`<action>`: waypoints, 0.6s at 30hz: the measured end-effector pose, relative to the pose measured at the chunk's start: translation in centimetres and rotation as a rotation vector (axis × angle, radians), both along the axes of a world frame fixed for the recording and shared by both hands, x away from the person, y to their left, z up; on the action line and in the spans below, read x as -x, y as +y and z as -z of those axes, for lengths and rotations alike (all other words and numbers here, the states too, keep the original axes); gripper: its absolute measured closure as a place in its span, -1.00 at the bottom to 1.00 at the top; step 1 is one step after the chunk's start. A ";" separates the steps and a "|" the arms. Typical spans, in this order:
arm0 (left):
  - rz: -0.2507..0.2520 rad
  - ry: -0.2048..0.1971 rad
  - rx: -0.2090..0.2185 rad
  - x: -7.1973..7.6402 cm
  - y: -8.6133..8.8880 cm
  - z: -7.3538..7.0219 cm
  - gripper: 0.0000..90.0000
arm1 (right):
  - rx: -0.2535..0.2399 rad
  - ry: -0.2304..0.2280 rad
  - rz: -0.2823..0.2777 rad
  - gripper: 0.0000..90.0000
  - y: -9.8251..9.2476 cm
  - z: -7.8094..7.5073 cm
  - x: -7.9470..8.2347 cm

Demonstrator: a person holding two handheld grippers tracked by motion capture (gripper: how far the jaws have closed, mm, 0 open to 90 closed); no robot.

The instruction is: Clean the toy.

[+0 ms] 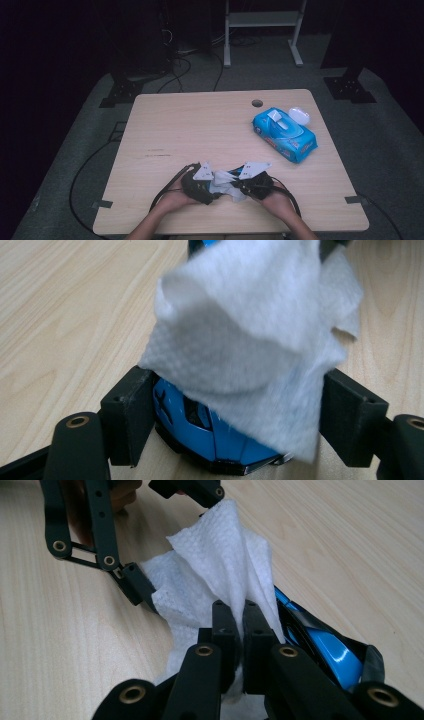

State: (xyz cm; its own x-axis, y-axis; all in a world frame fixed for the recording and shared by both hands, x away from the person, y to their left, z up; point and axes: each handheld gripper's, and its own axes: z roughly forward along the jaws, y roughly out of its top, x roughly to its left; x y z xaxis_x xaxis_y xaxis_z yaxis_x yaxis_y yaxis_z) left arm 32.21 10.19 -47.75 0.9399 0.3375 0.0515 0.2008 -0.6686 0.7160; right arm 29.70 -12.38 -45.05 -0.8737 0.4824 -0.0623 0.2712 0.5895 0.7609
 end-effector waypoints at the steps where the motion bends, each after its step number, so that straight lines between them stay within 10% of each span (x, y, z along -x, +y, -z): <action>1: 0.001 -0.001 0.004 0.0 0.0 0.0 -0.45 | 0.007 -0.005 -0.005 0.92 0.1 0.0 0.1; 11: -0.002 -0.010 -0.013 0.2 0.5 -0.1 -0.48 | -0.012 0.082 0.085 0.92 -3.6 0.2 -1.6; 18: -0.005 -0.018 -0.016 0.2 0.2 -0.2 -0.45 | -0.020 0.066 0.064 0.92 -2.1 0.1 -0.9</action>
